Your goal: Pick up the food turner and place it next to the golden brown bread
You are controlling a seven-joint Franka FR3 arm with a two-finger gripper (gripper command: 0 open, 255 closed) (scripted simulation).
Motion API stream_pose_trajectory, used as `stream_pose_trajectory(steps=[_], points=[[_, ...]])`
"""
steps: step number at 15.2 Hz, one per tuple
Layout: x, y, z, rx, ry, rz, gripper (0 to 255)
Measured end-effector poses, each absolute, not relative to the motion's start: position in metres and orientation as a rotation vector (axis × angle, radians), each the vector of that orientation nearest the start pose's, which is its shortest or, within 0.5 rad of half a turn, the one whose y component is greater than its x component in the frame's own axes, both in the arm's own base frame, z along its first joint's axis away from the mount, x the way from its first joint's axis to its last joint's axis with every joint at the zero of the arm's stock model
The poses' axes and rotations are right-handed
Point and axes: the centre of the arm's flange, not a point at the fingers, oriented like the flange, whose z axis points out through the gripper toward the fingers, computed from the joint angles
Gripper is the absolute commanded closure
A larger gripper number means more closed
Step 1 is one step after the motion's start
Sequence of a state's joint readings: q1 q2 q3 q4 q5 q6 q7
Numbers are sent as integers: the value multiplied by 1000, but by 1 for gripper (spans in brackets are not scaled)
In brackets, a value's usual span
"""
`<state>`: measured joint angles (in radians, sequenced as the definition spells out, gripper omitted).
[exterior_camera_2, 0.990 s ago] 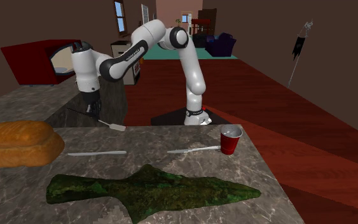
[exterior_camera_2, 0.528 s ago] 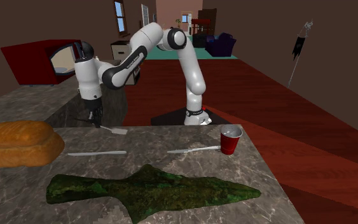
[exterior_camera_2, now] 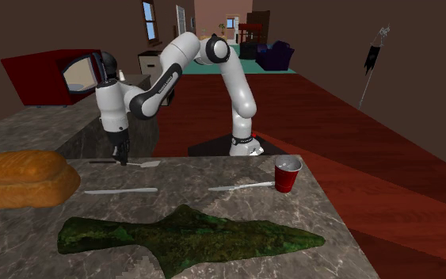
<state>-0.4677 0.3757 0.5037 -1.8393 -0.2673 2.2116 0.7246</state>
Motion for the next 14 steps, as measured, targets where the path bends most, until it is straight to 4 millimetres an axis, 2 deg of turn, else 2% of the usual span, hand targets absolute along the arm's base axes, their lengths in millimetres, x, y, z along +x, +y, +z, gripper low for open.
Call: stream_pose_trajectory(steps=[5, 6, 12, 14], points=[[637, -8, 351, -3032, 884, -101, 255], [637, -8, 351, -3032, 884, -101, 0], [637, -8, 351, -3032, 884, -101, 0], [634, -9, 366, -3032, 884, -101, 0]])
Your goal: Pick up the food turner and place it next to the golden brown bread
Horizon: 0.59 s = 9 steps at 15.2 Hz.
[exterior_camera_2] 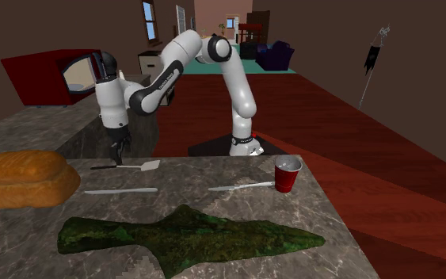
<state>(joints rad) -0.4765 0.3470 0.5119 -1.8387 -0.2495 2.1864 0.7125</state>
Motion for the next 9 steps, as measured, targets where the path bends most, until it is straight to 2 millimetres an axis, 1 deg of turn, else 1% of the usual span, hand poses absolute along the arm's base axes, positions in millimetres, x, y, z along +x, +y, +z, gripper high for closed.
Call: stream_pose_trajectory(steps=[2, 3, 5, 9], points=[[636, -8, 388, -3032, 884, -103, 0], [636, -7, 395, -3032, 884, -103, 0], [635, -7, 399, -3032, 884, -102, 0], [634, -6, 400, -3032, 884, -101, 0]])
